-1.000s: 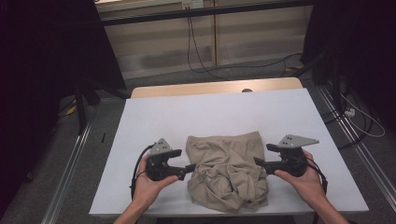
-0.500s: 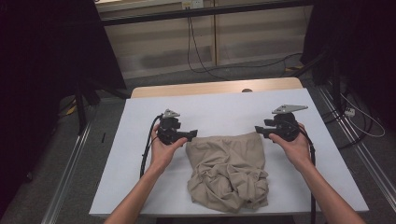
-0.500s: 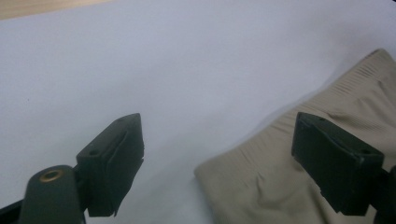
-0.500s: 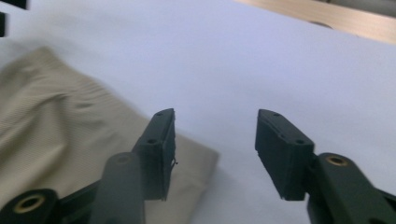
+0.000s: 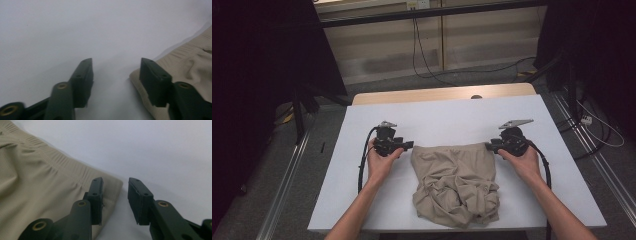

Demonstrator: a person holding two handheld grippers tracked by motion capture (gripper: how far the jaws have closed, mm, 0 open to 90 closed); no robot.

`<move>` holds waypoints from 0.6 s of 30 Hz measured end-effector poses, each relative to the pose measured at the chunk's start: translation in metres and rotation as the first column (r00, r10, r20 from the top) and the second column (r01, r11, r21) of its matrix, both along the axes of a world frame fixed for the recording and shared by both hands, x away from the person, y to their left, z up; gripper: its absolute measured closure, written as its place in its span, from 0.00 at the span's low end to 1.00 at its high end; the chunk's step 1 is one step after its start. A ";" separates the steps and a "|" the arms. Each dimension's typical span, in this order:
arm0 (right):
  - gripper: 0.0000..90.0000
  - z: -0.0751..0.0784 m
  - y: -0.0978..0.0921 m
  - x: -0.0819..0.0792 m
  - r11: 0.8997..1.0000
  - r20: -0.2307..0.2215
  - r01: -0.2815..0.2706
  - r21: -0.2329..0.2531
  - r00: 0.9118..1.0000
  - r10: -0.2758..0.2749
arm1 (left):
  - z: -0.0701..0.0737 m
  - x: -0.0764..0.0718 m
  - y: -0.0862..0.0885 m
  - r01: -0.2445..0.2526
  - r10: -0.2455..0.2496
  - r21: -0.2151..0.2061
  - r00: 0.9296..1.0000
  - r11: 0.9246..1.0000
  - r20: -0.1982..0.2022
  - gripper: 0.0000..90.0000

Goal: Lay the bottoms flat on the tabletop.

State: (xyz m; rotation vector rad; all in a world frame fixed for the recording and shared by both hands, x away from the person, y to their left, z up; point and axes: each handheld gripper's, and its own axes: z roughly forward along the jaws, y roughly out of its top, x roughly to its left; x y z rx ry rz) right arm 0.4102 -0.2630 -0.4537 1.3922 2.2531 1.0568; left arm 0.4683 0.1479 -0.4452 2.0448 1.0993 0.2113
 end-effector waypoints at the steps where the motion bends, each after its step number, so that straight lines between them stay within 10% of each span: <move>1: 0.74 -0.003 -0.001 0.001 1.000 -0.018 0.001 0.011 1.000 -0.001 | -0.001 0.000 0.000 0.001 -0.001 -0.017 1.000 1.000 -0.009 0.55; 9: 0.92 -0.009 -0.001 0.005 0.997 -0.016 -0.011 0.073 1.000 0.013 | -0.007 0.000 -0.002 0.025 -0.028 -0.062 0.999 0.998 -0.046 0.67; 18: 0.96 -0.007 0.002 0.003 1.000 0.008 -0.010 0.019 1.000 0.010 | -0.003 -0.002 -0.005 0.038 -0.043 -0.105 0.998 0.994 -0.046 0.71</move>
